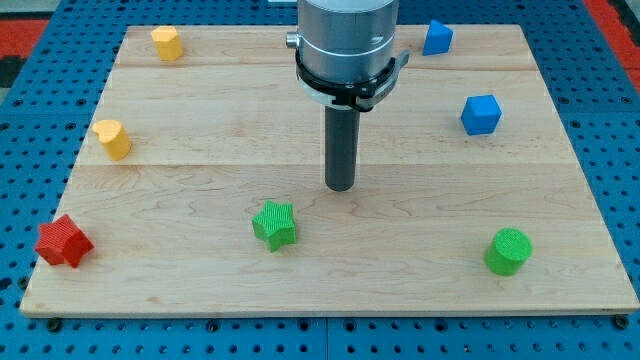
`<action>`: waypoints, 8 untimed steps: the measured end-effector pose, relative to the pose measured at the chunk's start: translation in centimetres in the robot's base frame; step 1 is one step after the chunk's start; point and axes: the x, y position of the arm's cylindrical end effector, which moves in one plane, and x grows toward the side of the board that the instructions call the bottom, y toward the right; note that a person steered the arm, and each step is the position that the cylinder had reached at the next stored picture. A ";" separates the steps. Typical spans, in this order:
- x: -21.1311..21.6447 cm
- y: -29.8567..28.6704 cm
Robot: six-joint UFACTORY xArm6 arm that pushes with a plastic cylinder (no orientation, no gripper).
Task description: Push the blue cube to the bottom of the blue triangle
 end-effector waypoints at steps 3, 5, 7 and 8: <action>-0.3 0.1; 0.1 1.7; 4.6 8.8; 4.0 12.6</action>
